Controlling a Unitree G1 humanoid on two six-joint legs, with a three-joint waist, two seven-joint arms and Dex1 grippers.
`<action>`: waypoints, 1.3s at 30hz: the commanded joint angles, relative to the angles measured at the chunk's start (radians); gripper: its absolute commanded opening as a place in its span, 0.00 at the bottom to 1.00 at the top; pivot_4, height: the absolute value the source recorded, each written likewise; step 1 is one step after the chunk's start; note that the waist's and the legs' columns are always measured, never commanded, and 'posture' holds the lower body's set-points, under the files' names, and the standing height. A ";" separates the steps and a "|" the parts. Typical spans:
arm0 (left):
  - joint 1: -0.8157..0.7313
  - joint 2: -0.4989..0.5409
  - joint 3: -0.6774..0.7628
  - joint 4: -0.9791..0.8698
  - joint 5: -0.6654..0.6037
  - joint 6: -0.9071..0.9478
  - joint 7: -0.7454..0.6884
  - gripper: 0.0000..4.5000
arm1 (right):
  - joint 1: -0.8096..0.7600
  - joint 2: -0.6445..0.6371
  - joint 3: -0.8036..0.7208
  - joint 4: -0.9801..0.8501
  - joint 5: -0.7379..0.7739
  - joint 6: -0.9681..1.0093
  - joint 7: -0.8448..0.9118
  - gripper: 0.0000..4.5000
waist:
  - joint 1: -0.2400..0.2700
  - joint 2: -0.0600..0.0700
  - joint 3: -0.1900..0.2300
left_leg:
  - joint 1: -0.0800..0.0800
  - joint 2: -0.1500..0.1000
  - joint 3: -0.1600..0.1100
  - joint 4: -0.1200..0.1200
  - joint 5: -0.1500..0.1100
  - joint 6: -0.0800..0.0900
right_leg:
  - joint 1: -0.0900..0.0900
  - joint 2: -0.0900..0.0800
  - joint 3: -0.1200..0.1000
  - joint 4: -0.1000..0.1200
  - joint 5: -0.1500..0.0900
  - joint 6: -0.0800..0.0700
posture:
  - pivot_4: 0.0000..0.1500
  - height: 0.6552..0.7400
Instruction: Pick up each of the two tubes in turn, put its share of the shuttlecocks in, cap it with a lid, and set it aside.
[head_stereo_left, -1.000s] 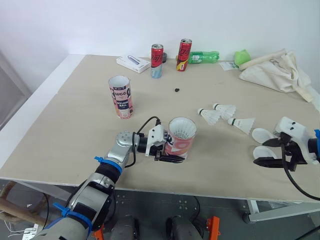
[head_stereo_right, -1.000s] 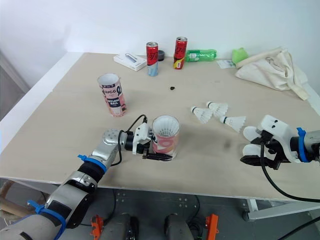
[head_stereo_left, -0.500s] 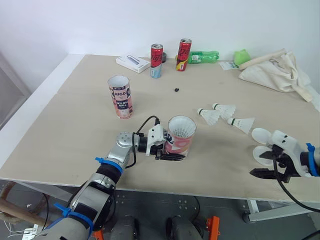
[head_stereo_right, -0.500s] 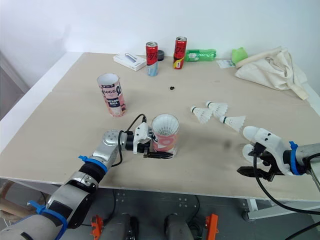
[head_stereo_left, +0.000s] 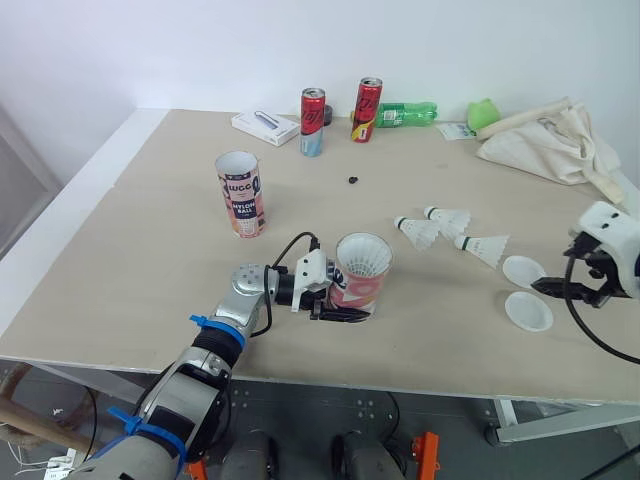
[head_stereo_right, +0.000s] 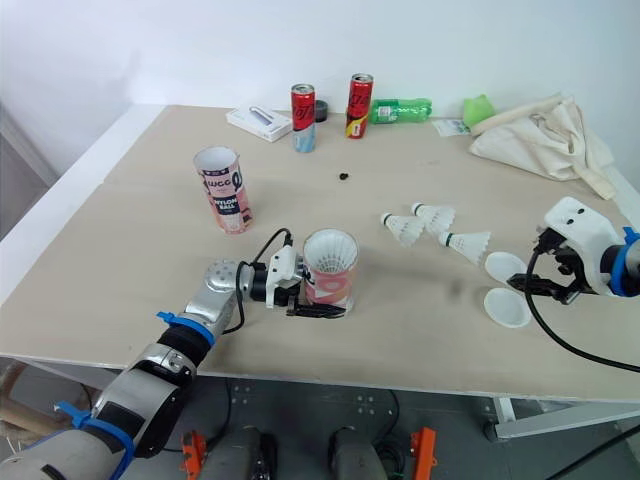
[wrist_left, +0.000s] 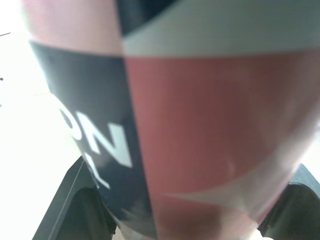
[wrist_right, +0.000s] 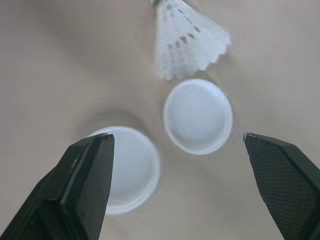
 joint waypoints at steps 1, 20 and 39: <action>0.006 0.004 0.002 -0.031 -0.002 0.009 -0.002 0.62 | -0.029 0.021 0.029 0.033 -0.041 0.005 -0.031 0.99 | 0.000 0.000 0.000 | 0.000 0.000 0.000 0.000 0.000 0.000 | 0.000 0.000 0.000 0.000 0.000 0.000 | 1.00 1.00; 0.034 0.025 -0.002 -0.090 -0.008 0.060 0.000 0.62 | 0.052 0.025 0.021 0.039 -0.037 0.037 -0.040 0.99 | 0.000 0.002 -0.001 | -0.001 0.000 0.001 0.000 0.000 0.000 | -0.002 0.001 0.001 0.000 0.000 0.000 | 1.00 1.00; 0.023 0.026 0.014 -0.100 -0.025 0.108 0.006 0.62 | 0.063 0.028 0.020 0.010 0.070 0.123 0.084 0.60 | 0.000 0.002 -0.001 | -0.001 0.000 0.001 0.000 0.000 0.000 | -0.002 0.001 0.001 0.000 0.000 0.000 | 1.00 1.00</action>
